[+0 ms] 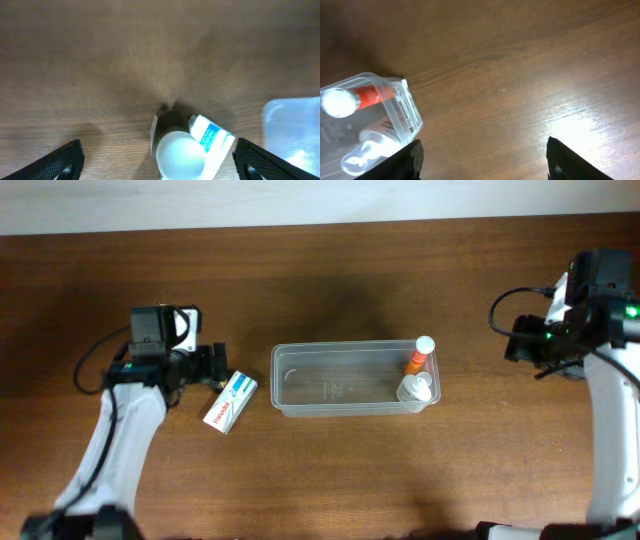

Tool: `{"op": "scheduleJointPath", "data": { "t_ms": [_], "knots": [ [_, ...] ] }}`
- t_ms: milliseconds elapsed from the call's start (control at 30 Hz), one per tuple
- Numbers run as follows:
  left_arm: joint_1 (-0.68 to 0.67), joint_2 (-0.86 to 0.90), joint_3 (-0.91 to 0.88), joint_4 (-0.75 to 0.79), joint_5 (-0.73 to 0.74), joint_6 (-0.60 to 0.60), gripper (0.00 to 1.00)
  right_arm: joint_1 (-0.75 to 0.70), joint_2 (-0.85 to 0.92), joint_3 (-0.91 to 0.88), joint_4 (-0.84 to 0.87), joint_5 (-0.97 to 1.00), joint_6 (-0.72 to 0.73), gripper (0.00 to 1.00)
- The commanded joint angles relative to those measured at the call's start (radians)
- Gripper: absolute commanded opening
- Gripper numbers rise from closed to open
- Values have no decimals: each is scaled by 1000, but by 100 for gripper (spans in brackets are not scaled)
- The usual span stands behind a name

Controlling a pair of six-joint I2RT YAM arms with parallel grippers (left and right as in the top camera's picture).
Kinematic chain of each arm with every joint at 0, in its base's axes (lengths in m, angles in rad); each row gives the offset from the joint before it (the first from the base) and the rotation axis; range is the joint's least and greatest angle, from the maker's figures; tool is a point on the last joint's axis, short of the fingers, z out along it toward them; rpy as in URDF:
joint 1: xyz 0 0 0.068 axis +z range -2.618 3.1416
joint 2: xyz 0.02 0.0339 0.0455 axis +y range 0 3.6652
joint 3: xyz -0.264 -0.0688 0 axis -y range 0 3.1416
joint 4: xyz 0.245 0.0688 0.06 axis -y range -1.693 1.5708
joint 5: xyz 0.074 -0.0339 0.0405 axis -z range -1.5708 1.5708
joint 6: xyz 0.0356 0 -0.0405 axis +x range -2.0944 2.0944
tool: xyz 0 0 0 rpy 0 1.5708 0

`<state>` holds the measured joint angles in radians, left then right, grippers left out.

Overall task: Pack container
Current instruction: 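Grasp the dark bottle with white cap using the left gripper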

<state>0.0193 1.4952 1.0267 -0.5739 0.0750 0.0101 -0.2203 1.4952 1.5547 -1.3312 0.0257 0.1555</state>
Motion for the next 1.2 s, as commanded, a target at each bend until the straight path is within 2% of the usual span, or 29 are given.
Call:
{"op": "scheduleJointPath", "data": {
  "t_ms": [0,100,200,333,367,567,867,1167],
  "knots": [
    [3,78,16,6,-3,-11,94,-3,36,-3,-2,-14,7,70],
    [3,110,16,34,-3,-11,89,-3,54,-3,-1,-14,7,70],
    [3,115,16,63,0,-11,79,-3,56,-3,-1,-14,7,70],
    [1,115,16,86,3,-11,50,-3,56,-3,-1,-14,7,70],
    [1,115,16,86,12,-11,48,-3,56,-3,-1,-14,7,70],
    [0,115,16,74,68,-15,42,-3,56,-3,-1,-14,7,70],
    [0,98,36,64,68,-19,22,-3,56,-3,-5,-14,6,70],
    [-64,-87,180,-28,68,-26,12,-3,56,-3,-4,-14,6,70]
  ]
}}
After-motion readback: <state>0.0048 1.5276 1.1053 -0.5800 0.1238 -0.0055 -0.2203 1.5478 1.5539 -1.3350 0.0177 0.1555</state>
